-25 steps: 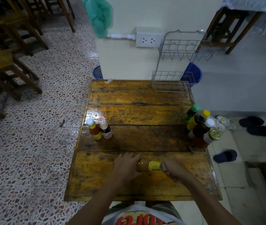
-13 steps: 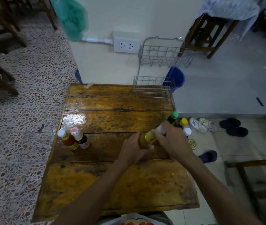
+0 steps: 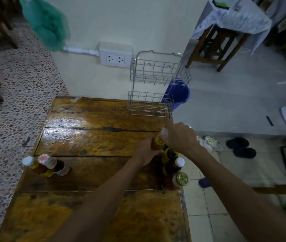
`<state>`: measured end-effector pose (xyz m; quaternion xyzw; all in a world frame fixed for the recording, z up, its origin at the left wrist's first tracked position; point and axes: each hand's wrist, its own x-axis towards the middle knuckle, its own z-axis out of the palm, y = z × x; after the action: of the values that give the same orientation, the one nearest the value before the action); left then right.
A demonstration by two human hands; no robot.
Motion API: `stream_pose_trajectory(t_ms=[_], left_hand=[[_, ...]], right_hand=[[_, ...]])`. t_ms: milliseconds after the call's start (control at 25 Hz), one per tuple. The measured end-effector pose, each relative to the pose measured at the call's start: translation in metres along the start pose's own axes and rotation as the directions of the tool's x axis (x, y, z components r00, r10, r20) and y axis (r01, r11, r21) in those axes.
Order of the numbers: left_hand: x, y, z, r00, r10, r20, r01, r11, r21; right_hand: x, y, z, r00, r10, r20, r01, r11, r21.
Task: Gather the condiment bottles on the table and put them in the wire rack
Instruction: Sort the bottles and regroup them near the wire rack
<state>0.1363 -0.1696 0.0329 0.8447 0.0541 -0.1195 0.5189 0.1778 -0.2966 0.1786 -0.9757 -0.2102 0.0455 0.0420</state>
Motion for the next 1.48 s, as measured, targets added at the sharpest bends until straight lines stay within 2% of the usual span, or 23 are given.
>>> stream_pose_trajectory(t_ms=[320, 600, 920, 1000, 1080, 1160, 1320, 1480], left_hand=[[-0.003, -0.009, 0.022, 0.996, -0.082, -0.037, 0.079, 0.994, -0.07], [-0.007, -0.007, 0.019, 0.997, -0.065, -0.041, 0.064, 0.998, -0.026], [-0.043, -0.017, -0.017, 0.992, -0.018, -0.124, 0.01, 0.998, -0.062], [-0.067, -0.032, -0.033, 0.983, -0.051, -0.178, 0.031, 0.994, -0.109], [-0.096, -0.053, -0.05, 0.954, -0.16, -0.253, 0.098, 0.966, -0.24], [-0.129, -0.079, -0.066, 0.898, -0.273, -0.346, 0.146, 0.925, -0.351], [-0.19, -0.126, -0.103, 0.781, -0.419, -0.464, 0.233, 0.884, -0.405], [-0.234, -0.163, -0.16, 0.68, -0.48, -0.554, 0.254, 0.863, -0.437]], right_hand=[[-0.005, 0.011, 0.019, 1.0, -0.029, 0.007, 0.029, 0.998, -0.053], [-0.012, 0.007, 0.018, 0.999, -0.039, 0.021, 0.041, 0.997, -0.065], [-0.017, 0.006, 0.006, 0.99, 0.049, 0.129, -0.057, 0.996, 0.063], [-0.018, -0.002, -0.008, 0.99, 0.102, 0.101, -0.107, 0.993, 0.044], [-0.02, -0.022, -0.024, 0.991, 0.13, 0.007, -0.13, 0.991, 0.016], [-0.017, -0.059, -0.025, 0.998, 0.068, -0.013, -0.068, 0.997, 0.046], [-0.013, -0.17, 0.011, 0.976, -0.195, 0.096, 0.185, 0.978, 0.101], [-0.013, -0.289, 0.048, 0.902, -0.432, 0.008, 0.428, 0.895, 0.125]])
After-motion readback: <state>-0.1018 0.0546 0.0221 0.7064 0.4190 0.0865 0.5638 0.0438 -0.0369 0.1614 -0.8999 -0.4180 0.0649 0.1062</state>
